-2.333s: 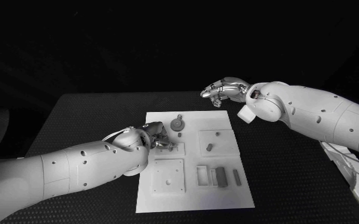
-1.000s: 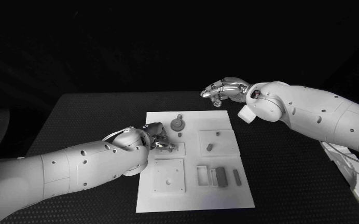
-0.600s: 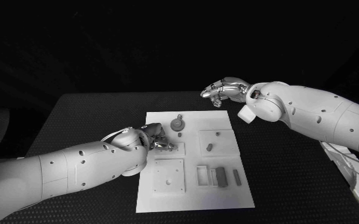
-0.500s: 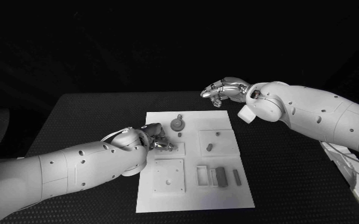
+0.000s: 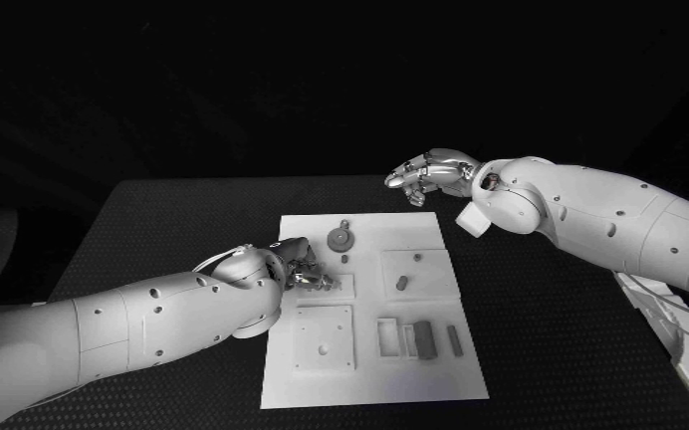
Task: Assemble the parts on the task board
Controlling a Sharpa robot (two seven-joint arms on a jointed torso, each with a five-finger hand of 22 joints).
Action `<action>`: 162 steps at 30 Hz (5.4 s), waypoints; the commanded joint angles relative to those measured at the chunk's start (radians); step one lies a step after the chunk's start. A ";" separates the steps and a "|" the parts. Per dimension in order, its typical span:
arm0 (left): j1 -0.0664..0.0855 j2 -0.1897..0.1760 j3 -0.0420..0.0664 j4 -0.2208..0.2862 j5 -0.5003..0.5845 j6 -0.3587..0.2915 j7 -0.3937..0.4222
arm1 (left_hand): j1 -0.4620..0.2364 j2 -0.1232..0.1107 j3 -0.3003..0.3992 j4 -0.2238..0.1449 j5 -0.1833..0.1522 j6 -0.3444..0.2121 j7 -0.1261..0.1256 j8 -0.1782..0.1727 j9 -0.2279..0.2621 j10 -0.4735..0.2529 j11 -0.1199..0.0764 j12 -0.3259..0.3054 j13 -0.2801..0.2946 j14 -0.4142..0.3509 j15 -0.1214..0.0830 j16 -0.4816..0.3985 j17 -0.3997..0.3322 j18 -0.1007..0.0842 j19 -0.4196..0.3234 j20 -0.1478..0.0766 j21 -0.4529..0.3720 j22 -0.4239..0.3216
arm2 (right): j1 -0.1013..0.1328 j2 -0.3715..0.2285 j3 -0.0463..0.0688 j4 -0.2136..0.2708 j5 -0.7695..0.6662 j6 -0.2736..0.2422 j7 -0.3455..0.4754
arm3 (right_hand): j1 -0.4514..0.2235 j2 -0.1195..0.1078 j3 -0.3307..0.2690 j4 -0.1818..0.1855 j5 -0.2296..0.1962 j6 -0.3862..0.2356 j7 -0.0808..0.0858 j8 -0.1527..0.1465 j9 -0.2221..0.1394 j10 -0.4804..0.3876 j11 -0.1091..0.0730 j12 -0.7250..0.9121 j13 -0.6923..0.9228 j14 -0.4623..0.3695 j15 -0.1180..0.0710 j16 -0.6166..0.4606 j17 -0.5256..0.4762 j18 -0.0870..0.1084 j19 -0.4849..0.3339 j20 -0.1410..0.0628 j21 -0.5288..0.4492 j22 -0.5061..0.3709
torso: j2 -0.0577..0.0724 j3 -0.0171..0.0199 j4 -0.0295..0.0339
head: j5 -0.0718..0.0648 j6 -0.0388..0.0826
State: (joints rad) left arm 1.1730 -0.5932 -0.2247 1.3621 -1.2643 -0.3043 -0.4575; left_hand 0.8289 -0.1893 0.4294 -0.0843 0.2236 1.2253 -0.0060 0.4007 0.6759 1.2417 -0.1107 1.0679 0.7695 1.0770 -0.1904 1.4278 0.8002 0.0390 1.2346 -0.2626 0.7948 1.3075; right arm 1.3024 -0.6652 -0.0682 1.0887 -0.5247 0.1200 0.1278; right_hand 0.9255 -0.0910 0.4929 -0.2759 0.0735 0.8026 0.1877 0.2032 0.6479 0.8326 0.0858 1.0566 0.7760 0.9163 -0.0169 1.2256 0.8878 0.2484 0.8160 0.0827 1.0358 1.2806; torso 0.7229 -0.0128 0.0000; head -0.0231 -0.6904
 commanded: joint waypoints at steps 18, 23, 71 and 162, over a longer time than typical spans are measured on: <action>0.000 -0.003 0.005 -0.004 0.062 0.051 -0.004 | -0.062 -0.024 -0.002 0.054 -0.022 -0.014 0.005 -0.009 -0.006 -0.011 0.002 -0.004 0.000 -0.011 -0.005 -0.003 -0.001 0.034 -0.010 -0.012 -0.009 0.016 | -0.001 0.000 0.001 0.000 -0.006 0.014 0.005 | -0.010 0.002 -0.003 0.006 -0.006 -0.001 0.005 -0.002 -0.002 -0.006 -0.001 0.007 -0.002 -0.004 0.000 0.007 -0.002 0.013 0.004 0.005 -0.005 0.001 | 0.000 0.0010 -0.0006 | 0.000 0.001; 0.000 0.000 0.006 -0.009 0.071 0.078 -0.011 | -0.072 -0.009 -0.007 0.063 -0.023 -0.022 0.008 -0.014 -0.007 -0.016 0.005 -0.004 0.001 -0.017 -0.004 -0.002 0.000 0.034 -0.015 -0.012 -0.010 0.018 | -0.001 0.000 0.001 0.000 -0.006 0.014 0.004 | -0.010 0.001 -0.002 0.006 -0.006 -0.001 0.005 -0.002 -0.002 -0.006 -0.001 0.007 -0.003 -0.004 0.000 0.007 -0.002 0.013 0.004 0.005 -0.005 0.001 | 0.000 0.0008 -0.0011 | 0.000 0.000; 0.005 0.020 0.052 -0.026 0.063 0.121 -0.034 | 0.005 0.112 -0.039 -0.077 0.012 -0.027 0.015 -0.029 -0.018 -0.022 0.010 0.003 0.007 -0.021 -0.003 0.004 0.001 0.033 -0.020 -0.010 -0.001 0.020 | -0.001 0.003 0.001 -0.001 -0.007 0.015 0.003 | -0.011 0.001 -0.002 0.006 -0.005 -0.001 0.005 -0.002 -0.002 -0.007 -0.001 0.008 -0.004 -0.004 0.000 0.008 -0.003 0.013 0.004 0.005 -0.005 0.001 | 0.000 0.0004 -0.0007 | -0.001 0.001; 0.021 -0.085 0.109 0.030 0.123 0.100 0.023 | 0.183 0.138 0.126 -0.191 0.006 -0.034 0.023 -0.043 -0.026 -0.017 0.019 0.008 0.003 -0.015 0.007 0.005 -0.004 0.023 -0.005 -0.007 0.002 0.019 | -0.008 0.002 0.000 -0.007 -0.007 0.023 -0.002 | -0.025 0.000 -0.003 0.020 -0.006 -0.004 0.006 -0.005 -0.004 -0.008 0.000 0.011 -0.009 -0.005 0.001 0.010 -0.006 0.013 0.004 0.006 -0.006 0.002 | 0.000 0.0006 0.0006 | 0.003 0.010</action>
State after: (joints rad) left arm 1.1919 -0.6772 -0.1161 1.3933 -1.0996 -0.1925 -0.4473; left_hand 0.9408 -0.1089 0.4895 -0.2132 0.2347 1.1893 0.0120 0.3545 0.6488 1.2200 -0.0961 1.0717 0.7739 1.0563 -0.1733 1.4282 0.7970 0.0200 1.2259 -0.2571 0.7941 1.3081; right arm 1.2950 -0.6630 -0.0683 1.0809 -0.5264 0.1307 0.1194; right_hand 0.9123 -0.0908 0.4914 -0.2633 0.0735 0.7981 0.1885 0.2032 0.6455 0.8325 0.0858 1.0631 0.7682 0.9182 -0.0149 1.2292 0.8829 0.2484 0.8160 0.0828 1.0358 1.2806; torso 0.7222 -0.0119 0.0008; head -0.0199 -0.6805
